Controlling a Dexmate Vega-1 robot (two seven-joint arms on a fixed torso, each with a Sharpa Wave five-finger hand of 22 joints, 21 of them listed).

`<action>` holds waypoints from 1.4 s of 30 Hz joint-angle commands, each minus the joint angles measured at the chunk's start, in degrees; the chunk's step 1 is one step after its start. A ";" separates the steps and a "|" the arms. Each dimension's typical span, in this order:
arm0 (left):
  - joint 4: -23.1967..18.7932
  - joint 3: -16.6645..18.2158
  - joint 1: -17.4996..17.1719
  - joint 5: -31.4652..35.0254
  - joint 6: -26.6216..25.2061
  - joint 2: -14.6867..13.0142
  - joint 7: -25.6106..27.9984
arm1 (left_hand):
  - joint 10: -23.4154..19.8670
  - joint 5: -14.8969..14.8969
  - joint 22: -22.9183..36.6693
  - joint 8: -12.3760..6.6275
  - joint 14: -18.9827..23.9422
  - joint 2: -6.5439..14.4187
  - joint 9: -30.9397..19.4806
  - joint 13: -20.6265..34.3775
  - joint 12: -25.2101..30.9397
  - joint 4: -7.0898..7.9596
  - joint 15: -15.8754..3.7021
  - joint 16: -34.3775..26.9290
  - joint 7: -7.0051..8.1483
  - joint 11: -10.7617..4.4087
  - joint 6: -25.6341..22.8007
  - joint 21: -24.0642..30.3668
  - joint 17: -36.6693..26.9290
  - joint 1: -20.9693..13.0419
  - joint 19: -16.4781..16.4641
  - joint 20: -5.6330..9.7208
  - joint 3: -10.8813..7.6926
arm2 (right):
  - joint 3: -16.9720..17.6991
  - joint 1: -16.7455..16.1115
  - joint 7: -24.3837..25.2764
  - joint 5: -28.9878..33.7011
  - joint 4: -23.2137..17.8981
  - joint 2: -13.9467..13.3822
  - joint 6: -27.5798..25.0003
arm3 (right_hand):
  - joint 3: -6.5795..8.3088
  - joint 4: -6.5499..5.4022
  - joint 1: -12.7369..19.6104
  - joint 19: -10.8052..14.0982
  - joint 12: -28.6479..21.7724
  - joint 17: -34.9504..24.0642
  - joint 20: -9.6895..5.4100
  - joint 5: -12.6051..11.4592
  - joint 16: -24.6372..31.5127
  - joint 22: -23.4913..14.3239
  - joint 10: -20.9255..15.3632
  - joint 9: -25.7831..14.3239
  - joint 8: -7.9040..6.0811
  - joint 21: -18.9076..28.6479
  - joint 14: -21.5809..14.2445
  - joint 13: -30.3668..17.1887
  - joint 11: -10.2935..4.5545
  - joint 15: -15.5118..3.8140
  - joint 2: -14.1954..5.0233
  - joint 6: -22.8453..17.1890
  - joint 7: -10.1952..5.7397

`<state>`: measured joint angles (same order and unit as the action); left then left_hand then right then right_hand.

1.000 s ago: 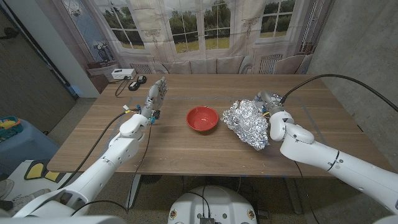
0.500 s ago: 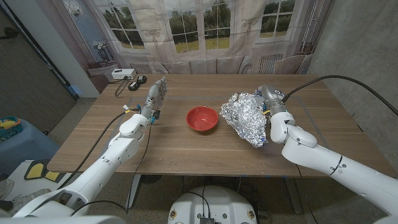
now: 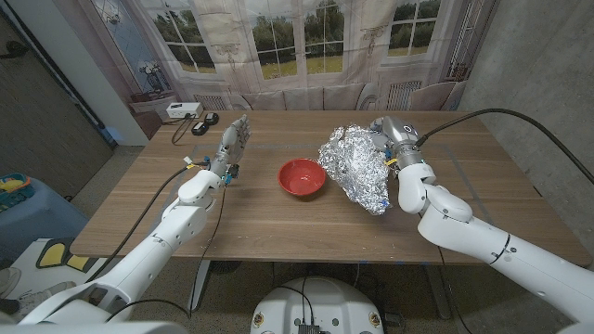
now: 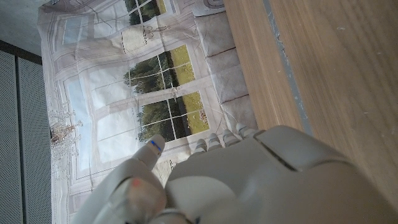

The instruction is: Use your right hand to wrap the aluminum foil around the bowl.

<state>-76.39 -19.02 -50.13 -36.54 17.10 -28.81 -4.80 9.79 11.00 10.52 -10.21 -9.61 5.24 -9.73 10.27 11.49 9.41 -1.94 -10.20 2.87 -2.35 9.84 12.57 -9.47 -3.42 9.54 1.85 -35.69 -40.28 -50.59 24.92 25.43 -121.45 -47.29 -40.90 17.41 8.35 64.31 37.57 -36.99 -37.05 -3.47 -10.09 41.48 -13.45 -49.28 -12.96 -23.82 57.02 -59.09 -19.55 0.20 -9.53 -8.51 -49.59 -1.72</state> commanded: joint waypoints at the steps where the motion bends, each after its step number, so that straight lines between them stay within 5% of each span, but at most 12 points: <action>1: -0.55 0.64 -0.92 -0.45 0.63 -0.43 0.01 | 9.48 0.33 0.22 -0.21 -12.06 5.39 -0.28 0.12 -0.06 -0.09 0.17 0.08 0.08 0.10 8.31 0.01 -0.15 -0.62 4.97 1.74 -0.21 | -2.05 2.63 -2.22 4.09 0.73 2.56 3.34 | 0.81 -0.76 0.81 -0.07 -1.26 -0.36 -0.90 -0.24 -0.25 -0.09 -4.60 -0.33 -0.17 0.51 -0.97 -3.87 -1.73 -2.86 -1.04 -2.53 0.29; 42: -3.79 2.19 -4.34 -0.92 1.06 -1.68 1.34 | 9.39 0.32 0.22 -0.21 -12.00 5.41 -0.29 0.12 -0.08 -0.10 0.17 0.06 0.02 0.06 8.30 -0.05 -0.15 -0.69 4.91 1.71 -0.19 | -7.82 9.86 -9.17 11.00 10.90 10.71 17.11 | 1.37 -0.81 0.61 -0.81 -1.66 -2.42 -1.91 -0.30 -1.85 0.42 -5.79 -0.47 -0.47 4.50 -2.11 -4.38 -2.01 -2.82 -0.53 -3.51 0.43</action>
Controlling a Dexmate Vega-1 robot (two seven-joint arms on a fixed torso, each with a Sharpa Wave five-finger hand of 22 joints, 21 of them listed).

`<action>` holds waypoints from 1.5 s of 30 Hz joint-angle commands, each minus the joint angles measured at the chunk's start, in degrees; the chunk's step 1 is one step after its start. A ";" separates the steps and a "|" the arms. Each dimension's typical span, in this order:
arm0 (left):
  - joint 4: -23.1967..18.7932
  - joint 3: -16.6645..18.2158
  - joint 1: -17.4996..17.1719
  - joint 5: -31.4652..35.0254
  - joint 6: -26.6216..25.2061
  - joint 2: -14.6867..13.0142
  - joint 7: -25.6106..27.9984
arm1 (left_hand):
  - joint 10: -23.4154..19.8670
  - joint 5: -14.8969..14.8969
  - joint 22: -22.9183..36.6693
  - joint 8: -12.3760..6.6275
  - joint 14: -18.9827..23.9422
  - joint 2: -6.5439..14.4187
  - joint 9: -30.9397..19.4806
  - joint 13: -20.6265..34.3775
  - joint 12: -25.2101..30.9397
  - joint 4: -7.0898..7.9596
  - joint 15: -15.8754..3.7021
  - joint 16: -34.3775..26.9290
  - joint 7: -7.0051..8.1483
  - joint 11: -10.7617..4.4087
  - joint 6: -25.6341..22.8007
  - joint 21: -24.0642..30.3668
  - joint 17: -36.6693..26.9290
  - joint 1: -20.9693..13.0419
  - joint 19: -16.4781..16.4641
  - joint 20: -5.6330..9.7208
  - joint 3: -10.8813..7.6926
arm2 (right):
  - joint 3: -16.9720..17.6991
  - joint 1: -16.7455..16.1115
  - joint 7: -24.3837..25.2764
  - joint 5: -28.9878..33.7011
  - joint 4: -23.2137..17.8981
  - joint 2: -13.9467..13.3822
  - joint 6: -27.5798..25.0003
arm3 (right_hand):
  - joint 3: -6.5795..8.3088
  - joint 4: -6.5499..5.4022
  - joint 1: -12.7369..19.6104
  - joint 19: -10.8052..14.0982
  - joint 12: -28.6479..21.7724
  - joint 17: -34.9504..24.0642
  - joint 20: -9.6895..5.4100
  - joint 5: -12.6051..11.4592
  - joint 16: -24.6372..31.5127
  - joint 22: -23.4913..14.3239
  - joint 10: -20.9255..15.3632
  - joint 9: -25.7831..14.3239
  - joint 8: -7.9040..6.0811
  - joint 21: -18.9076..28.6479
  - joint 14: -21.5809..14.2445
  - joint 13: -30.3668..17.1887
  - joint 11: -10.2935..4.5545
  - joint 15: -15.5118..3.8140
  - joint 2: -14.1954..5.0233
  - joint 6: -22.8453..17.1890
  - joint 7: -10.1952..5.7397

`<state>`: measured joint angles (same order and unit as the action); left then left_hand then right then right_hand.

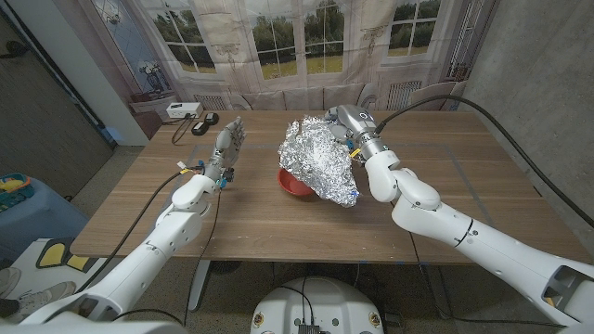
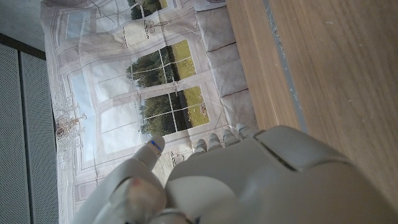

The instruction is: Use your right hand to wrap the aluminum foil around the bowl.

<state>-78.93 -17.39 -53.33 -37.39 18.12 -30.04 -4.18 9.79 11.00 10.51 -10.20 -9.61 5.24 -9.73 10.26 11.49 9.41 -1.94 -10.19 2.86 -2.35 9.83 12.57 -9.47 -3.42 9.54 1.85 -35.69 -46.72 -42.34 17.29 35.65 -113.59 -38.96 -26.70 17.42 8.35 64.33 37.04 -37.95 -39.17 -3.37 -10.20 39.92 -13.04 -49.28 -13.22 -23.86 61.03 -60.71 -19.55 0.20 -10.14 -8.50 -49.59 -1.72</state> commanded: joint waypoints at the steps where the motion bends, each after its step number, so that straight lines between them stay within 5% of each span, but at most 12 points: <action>1: -1.29 0.61 -1.22 -0.11 0.10 -0.48 0.69 | 9.39 0.32 0.22 -0.21 -12.00 5.41 -0.29 0.12 -0.07 -0.10 0.21 0.06 0.02 0.07 8.28 -0.03 -0.15 -0.69 4.87 1.71 -0.19 | -1.50 1.74 -1.62 0.86 3.30 2.58 3.06 | 1.38 -0.83 0.56 -0.33 -0.68 -0.35 -2.03 -0.18 -0.35 0.03 -5.85 -0.21 -0.42 0.60 -0.52 -4.34 -2.05 -2.19 -0.54 -3.49 0.38; 18: -2.91 1.36 -2.75 -0.20 0.13 -1.04 1.54 | 9.08 0.31 0.22 -0.36 -11.70 5.36 -0.29 0.12 0.02 -0.15 0.20 -0.02 0.67 -0.16 7.83 0.00 -0.13 -0.74 4.67 1.34 -0.16 | -3.97 3.18 -0.57 3.08 8.16 5.78 4.21 | 1.55 -0.83 0.42 -0.92 -0.65 -1.06 -2.11 -0.21 -1.02 0.34 -5.97 -0.24 -0.37 1.93 -0.77 -4.49 -2.07 -2.18 -0.40 -3.56 0.45; 21: -3.36 1.46 -3.13 0.08 0.02 -1.16 2.18 | 7.97 -0.16 0.28 -1.41 -9.02 3.01 -0.43 0.15 0.34 -1.46 2.57 -0.47 2.46 -0.49 3.88 0.47 -0.14 -0.95 3.16 -4.40 0.84 | -4.60 3.69 -0.55 3.26 9.51 6.42 4.51 | 1.56 -0.81 0.40 -0.92 -0.68 -1.17 -2.09 -0.21 -1.09 0.38 -6.10 -0.25 -0.38 2.14 -0.82 -4.49 -2.05 -2.19 -0.34 -3.62 0.45; 23: -3.44 1.56 -3.28 0.00 0.09 -1.17 2.21 | 6.95 -0.34 0.35 -2.11 -7.72 2.26 -0.62 0.24 0.65 -2.10 3.67 -0.56 2.12 -0.01 0.88 0.60 -0.21 -1.09 2.59 -6.11 1.19 | -5.04 4.07 -0.88 3.32 10.28 6.78 4.55 | 1.56 -0.84 0.35 -1.06 -0.67 -1.22 -2.10 -0.21 -1.16 0.41 -6.05 -0.25 -0.36 2.22 -0.82 -4.53 -2.09 -2.14 -0.34 -3.58 0.48; 31: -3.59 1.75 -3.62 0.03 0.22 -1.20 2.42 | 5.05 -0.44 0.44 -1.51 -6.96 1.97 -0.71 0.39 1.24 -2.68 3.60 -0.47 2.93 0.82 1.06 0.62 -0.24 -1.34 2.31 -6.98 1.29 | -7.05 5.64 -1.18 3.89 14.00 8.48 5.10 | 1.68 -0.82 0.28 -1.32 -0.66 -1.57 -2.18 -0.23 -1.62 0.61 -6.18 -0.27 -0.36 2.97 -0.86 -4.59 -2.20 -2.21 -0.27 -3.73 0.49; 35: -3.75 1.67 -3.69 0.58 0.20 -1.46 2.71 | -1.43 -0.62 0.55 -2.13 -2.86 2.00 -0.91 1.13 3.47 -5.19 6.15 -1.18 1.07 2.74 -2.63 0.79 -0.46 -3.20 1.28 -8.87 0.67 | -8.10 6.53 -1.41 4.03 16.12 9.33 5.41 | 1.76 -0.78 0.28 -1.48 -0.59 -1.78 -2.14 -0.24 -1.84 0.72 -6.21 -0.28 -0.34 3.37 -0.90 -4.55 -2.15 -2.23 -0.23 -3.75 0.45; 39: -4.55 1.76 -4.11 1.80 -0.23 -1.70 4.80 | -9.27 3.72 0.99 -4.81 6.44 5.27 -2.53 3.70 7.26 -10.98 7.23 -3.04 -3.30 4.70 -10.36 1.45 -1.37 -10.56 -0.50 -10.30 -5.72 | -8.74 6.93 -1.94 3.73 17.25 9.72 5.38 | 1.77 -0.85 0.16 -1.68 -0.59 -1.92 -2.17 -0.23 -2.03 0.80 -6.11 -0.29 -0.32 3.64 -0.89 -4.69 -2.23 -2.15 -0.22 -3.75 0.31; 42: -4.72 1.82 -4.30 2.29 -0.25 -1.84 5.43 | -14.03 6.57 1.48 -7.76 10.39 5.82 -4.07 6.16 11.33 -12.51 5.88 -4.61 -3.60 4.26 -15.62 2.45 -3.04 -13.60 -2.18 -9.10 -6.86 | -9.13 7.11 -2.12 3.62 17.72 9.87 5.31 | 1.82 -0.84 0.16 -1.68 -0.57 -1.99 -2.16 -0.24 -2.16 0.85 -6.19 -0.29 -0.33 3.85 -0.88 -4.65 -2.18 -2.19 -0.24 -3.81 0.40; 45: -4.39 1.82 -4.19 1.91 0.01 -1.74 4.79 | -12.74 7.95 1.86 -7.23 10.15 5.36 -4.93 8.07 12.68 -12.48 5.91 -5.23 -2.78 4.13 -13.01 2.79 -4.75 -14.51 -2.16 -9.16 -6.02 | -9.77 7.56 -2.40 4.03 18.35 10.14 5.01 | 1.85 -0.83 0.12 -1.80 -0.53 -2.12 -2.16 -0.24 -2.27 0.92 -6.19 -0.29 -0.29 4.07 -0.95 -4.64 -2.25 -2.20 -0.20 -3.75 0.39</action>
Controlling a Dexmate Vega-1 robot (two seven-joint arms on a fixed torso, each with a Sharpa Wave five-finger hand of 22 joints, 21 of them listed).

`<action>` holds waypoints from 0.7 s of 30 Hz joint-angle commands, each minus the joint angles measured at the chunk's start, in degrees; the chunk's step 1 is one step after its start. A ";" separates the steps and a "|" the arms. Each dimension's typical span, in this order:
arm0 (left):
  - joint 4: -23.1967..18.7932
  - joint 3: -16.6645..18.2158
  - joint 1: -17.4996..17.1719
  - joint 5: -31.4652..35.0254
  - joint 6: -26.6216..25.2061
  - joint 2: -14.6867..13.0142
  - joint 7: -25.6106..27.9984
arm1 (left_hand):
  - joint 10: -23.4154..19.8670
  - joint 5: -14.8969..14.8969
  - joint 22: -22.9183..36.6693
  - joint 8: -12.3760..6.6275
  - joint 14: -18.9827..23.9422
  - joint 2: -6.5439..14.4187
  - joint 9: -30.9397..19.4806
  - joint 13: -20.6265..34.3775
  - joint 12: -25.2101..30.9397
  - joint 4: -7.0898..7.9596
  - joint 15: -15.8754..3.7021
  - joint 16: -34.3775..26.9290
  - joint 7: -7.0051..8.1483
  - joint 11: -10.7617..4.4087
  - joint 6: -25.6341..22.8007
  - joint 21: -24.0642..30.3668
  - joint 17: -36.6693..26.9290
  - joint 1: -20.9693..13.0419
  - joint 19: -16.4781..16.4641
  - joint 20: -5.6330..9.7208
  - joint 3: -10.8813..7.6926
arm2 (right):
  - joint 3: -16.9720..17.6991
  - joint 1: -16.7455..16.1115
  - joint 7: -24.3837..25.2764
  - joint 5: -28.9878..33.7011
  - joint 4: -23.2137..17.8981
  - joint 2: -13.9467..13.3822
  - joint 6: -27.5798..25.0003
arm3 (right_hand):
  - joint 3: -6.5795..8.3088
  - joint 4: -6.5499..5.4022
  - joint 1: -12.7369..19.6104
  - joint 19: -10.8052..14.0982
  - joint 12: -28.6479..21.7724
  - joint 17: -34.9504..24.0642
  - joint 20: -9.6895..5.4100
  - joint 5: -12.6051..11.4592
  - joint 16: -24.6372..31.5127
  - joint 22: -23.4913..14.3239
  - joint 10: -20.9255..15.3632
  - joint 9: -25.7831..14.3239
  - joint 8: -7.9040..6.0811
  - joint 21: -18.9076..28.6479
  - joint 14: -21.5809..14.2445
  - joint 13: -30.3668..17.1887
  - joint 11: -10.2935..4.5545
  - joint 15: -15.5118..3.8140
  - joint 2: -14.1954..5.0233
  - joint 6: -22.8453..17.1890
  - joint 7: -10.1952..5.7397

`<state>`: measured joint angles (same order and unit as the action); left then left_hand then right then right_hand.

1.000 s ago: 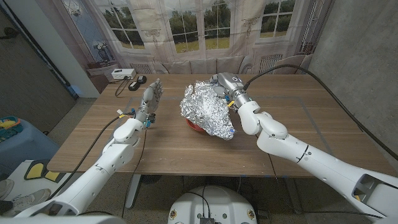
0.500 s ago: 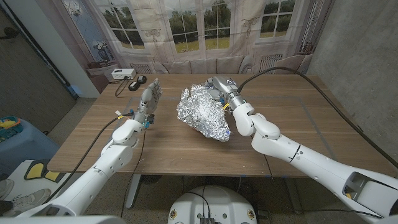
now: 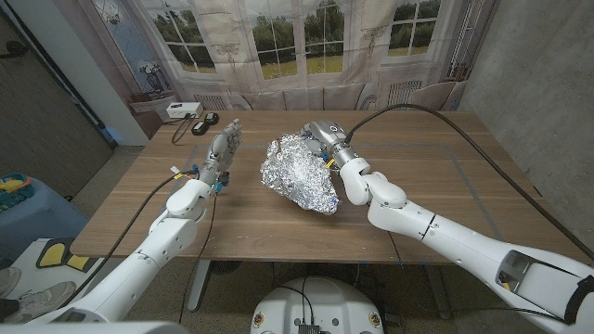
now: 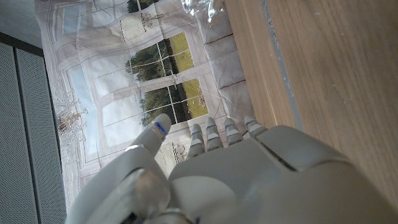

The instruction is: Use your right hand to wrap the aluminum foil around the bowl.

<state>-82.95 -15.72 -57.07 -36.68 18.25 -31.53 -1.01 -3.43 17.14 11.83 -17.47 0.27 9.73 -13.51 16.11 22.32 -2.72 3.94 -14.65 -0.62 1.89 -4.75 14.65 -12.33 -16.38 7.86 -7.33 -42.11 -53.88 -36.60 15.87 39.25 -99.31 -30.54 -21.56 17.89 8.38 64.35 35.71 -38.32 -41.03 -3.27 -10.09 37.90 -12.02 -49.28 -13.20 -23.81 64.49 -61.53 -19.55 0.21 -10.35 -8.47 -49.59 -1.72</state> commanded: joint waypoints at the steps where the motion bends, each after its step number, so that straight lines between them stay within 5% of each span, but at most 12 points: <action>1: -0.35 0.15 -0.44 1.19 -0.08 -0.26 1.57 | 3.76 2.05 0.76 1.24 -1.48 0.06 -1.38 3.08 1.48 -0.04 0.88 -0.37 1.53 0.19 4.91 0.76 -2.79 -1.04 0.06 -0.66 1.82 | -2.66 1.85 -0.97 0.41 4.05 1.71 -0.18 | 1.40 -0.86 0.09 -0.57 -0.14 -0.30 -2.28 -0.35 -0.32 -0.07 -6.15 -0.31 -0.33 0.69 -0.14 -4.66 -2.13 -1.99 -0.24 -3.74 0.39; 4: 0.18 0.01 -0.13 0.82 0.08 -0.19 0.63 | 8.88 -0.04 1.05 4.03 -5.36 -2.61 -0.52 3.47 -0.39 1.97 0.83 0.90 3.18 0.40 9.63 0.68 -3.40 2.92 1.31 -1.05 5.85 | -3.53 2.51 -1.54 1.15 4.86 2.06 -0.72 | 1.42 -0.81 0.06 -0.85 -0.16 -0.34 -2.29 -0.34 -0.69 0.00 -6.04 -0.32 -0.27 0.85 0.26 -4.82 -2.26 -1.96 -0.10 -3.62 0.24; 11: 0.59 -0.01 0.07 0.64 0.26 0.02 0.41 | 10.89 -2.02 1.13 5.52 -7.61 -3.80 0.43 3.19 -1.76 2.37 0.79 1.91 4.61 0.54 12.18 0.52 -2.89 4.74 2.22 -1.00 7.42 | -5.16 3.81 -4.13 2.12 6.07 2.59 -2.56 | 1.93 -1.17 -1.04 -5.48 2.46 0.45 -1.04 -0.16 -5.45 0.98 -2.11 -0.29 1.23 0.84 5.72 -3.44 -3.05 -1.43 0.03 -0.53 -0.86; 16: 1.04 -0.04 0.27 0.49 0.43 0.12 0.07 | 11.06 -2.53 1.16 5.65 -7.85 -3.99 0.63 3.13 -1.95 2.65 0.61 1.97 4.85 0.42 12.35 0.51 -2.85 5.32 2.35 -1.05 7.82 | -6.42 5.25 -8.85 2.60 5.94 2.79 -5.43 | 1.57 -2.39 -5.52 -10.78 9.65 5.49 1.09 -0.21 -14.34 1.99 10.04 0.85 6.76 -0.63 14.82 -0.25 -2.39 -0.17 1.14 8.34 -1.72; 21: 1.58 -0.07 0.51 0.31 0.55 0.29 -0.19 | 11.12 -3.06 1.18 5.73 -8.02 -4.14 0.81 3.06 -2.09 2.96 0.47 2.00 4.92 0.49 12.39 0.58 -2.81 5.90 2.27 -1.00 8.18 | -6.67 5.38 -9.36 2.75 5.45 2.53 -6.74 | 1.51 -2.33 -6.84 -12.05 12.55 7.41 1.85 -0.26 -16.66 2.19 13.69 1.46 10.34 -1.67 17.50 0.86 -1.86 0.65 1.57 14.85 -2.42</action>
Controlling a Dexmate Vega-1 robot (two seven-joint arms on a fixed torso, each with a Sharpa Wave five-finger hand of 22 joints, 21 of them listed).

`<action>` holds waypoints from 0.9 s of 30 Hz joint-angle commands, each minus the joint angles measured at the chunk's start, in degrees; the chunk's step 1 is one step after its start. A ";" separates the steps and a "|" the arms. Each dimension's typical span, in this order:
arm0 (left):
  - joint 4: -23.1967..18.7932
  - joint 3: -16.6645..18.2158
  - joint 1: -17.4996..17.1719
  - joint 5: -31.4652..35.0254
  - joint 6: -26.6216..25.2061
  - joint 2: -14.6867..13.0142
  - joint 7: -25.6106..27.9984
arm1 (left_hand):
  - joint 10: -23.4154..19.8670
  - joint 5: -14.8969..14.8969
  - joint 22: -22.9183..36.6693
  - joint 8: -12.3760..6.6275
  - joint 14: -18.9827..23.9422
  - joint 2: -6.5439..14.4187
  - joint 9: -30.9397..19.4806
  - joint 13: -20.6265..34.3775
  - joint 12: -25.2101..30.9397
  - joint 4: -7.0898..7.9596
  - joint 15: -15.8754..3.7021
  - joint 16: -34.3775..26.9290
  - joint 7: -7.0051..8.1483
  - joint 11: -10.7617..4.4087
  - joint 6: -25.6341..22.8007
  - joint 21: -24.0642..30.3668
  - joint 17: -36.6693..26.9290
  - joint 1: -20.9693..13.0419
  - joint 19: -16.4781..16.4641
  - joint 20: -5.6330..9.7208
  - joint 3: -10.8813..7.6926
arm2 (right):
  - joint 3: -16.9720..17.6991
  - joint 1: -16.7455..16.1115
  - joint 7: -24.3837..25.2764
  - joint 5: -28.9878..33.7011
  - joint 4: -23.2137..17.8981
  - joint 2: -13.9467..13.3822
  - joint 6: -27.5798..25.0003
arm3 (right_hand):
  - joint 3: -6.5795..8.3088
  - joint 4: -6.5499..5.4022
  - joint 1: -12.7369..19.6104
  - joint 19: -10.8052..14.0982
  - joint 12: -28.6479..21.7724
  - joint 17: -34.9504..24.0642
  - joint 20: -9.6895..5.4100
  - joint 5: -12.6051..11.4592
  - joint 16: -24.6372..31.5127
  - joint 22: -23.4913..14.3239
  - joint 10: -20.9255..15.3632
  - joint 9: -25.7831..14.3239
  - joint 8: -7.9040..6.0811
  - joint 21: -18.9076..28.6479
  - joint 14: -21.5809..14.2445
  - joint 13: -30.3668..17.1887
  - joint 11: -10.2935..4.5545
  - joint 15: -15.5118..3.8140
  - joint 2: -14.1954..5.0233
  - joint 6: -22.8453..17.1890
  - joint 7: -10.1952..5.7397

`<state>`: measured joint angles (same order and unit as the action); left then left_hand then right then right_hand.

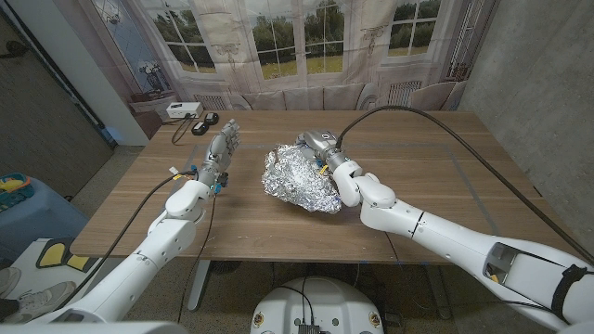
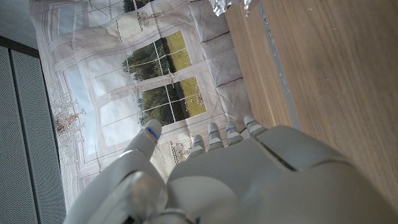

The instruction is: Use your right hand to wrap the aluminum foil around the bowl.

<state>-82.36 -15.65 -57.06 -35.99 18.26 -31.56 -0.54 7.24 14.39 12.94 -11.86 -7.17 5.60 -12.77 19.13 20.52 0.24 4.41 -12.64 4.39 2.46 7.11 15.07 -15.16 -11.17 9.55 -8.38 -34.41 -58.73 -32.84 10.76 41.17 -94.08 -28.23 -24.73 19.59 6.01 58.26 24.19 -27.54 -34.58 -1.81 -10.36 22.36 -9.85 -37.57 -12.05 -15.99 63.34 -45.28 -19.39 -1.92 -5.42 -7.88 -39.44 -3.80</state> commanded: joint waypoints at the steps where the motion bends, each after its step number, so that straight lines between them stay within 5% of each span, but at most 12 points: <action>1: 1.09 -0.15 0.57 -0.48 0.46 0.33 -0.78 | 0.44 -0.46 0.08 0.13 -0.62 -0.05 0.12 0.03 -0.32 0.09 -0.07 0.00 -0.01 -0.12 0.54 0.17 0.03 0.87 0.57 0.08 0.59 | -1.88 1.63 -4.46 0.97 -0.08 0.08 -3.95 | -0.20 0.15 -0.90 -0.98 2.33 1.19 0.50 -0.01 -1.37 0.04 2.54 0.47 3.34 -0.83 1.66 0.92 0.38 -3.96 1.08 6.33 -0.40; 4: 1.53 -0.27 0.92 -0.48 0.51 0.42 -1.07 | 0.46 -0.82 0.09 0.16 -0.64 -0.13 0.23 -0.01 -0.41 0.31 -0.09 -0.02 -0.01 -0.23 0.53 0.19 0.05 1.27 0.59 -0.01 0.82 | -1.83 1.75 -5.40 0.87 -1.12 -0.51 -4.50 | -0.87 -0.11 -2.47 -1.97 4.10 1.95 1.44 0.11 -2.48 0.09 3.99 0.85 4.85 -1.73 3.90 1.67 0.63 -3.32 1.86 9.90 0.78; 12: 2.96 -0.77 2.20 -0.59 0.51 0.81 -2.10 | 0.54 -1.47 0.11 0.23 -0.80 -0.19 0.46 -0.10 -0.60 0.64 -0.23 0.03 0.03 -0.20 0.56 0.23 0.16 1.88 0.61 0.10 1.12 | -0.78 1.19 -7.08 0.09 -4.80 -2.55 -5.22 | -3.04 -1.69 -8.18 -5.42 8.71 3.93 3.89 -0.02 -5.71 0.19 9.39 1.04 5.80 -4.93 10.69 3.02 2.11 -1.29 3.75 16.12 0.65; 17: 3.66 -1.09 2.93 -0.53 0.34 0.90 -2.58 | 0.67 -1.93 0.13 0.28 -0.86 -0.10 0.64 -0.18 -0.79 0.79 -0.29 0.09 0.01 -0.32 0.62 0.29 0.31 2.20 0.58 0.23 1.20 | 0.63 -0.13 -6.43 -0.72 -6.95 -3.39 -6.11 | -5.21 -2.97 -13.51 -9.61 13.59 5.23 6.59 -0.21 -8.72 0.19 16.56 0.98 5.66 -9.09 19.38 3.99 4.20 1.46 4.83 21.59 1.35; 21: 4.25 -1.30 3.52 -0.63 0.22 1.05 -3.03 | 0.74 -2.16 0.13 0.33 -0.87 -0.04 0.73 -0.22 -0.89 0.85 -0.31 0.11 0.04 -0.32 0.71 0.25 0.40 2.33 0.74 0.21 1.21 | 2.20 -1.52 -4.75 -2.39 -8.29 -4.06 -5.21 | -6.33 -3.85 -16.59 -12.61 15.86 6.01 8.10 -0.27 -10.26 0.21 21.00 0.96 5.83 -12.02 24.95 4.43 4.18 3.09 4.69 25.98 1.12; 25: 5.07 -1.55 4.28 -0.60 0.32 1.35 -3.43 | 0.66 -2.33 0.14 0.36 -0.94 0.01 0.80 -0.26 -0.92 0.88 -0.33 0.16 0.00 -0.30 0.75 0.36 0.48 2.42 0.52 0.28 1.22 | 2.22 -0.67 -9.75 -3.56 -10.43 -5.26 -6.03 | -7.42 -5.07 -19.51 -12.44 15.76 6.44 9.11 -0.07 -9.48 0.20 20.92 0.92 5.51 -12.98 23.84 4.63 4.59 3.98 4.80 26.99 1.11; 27: 5.46 -1.67 4.67 -0.55 0.42 1.48 -3.62 | 0.65 -2.44 0.14 0.38 -0.96 0.03 0.84 -0.28 -0.95 0.90 -0.31 0.18 0.05 -0.29 0.81 0.39 0.52 2.48 0.46 0.25 1.22 | 1.61 0.17 -12.23 -3.35 -10.93 -5.77 -6.25 | -7.76 -5.16 -20.91 -8.61 14.63 7.57 9.69 -0.19 -7.82 0.12 17.38 0.98 4.54 -12.99 19.22 4.90 4.88 3.32 4.87 25.55 1.24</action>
<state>-78.73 -16.72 -54.13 -36.52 18.71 -30.64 -3.03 7.55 11.97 12.93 -11.64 -7.46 5.53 -11.97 18.86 19.65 1.03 4.11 -12.64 4.47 2.16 7.18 15.07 -14.63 -9.14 9.55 -8.38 -33.14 -57.84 -33.12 4.79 39.72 -100.70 -31.53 -29.91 12.47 0.94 38.80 12.21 -11.84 -27.67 7.41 -10.36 12.74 -9.60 -17.00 -10.91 -10.41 50.38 -21.74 -14.65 2.55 -1.64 -3.12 -12.87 -2.55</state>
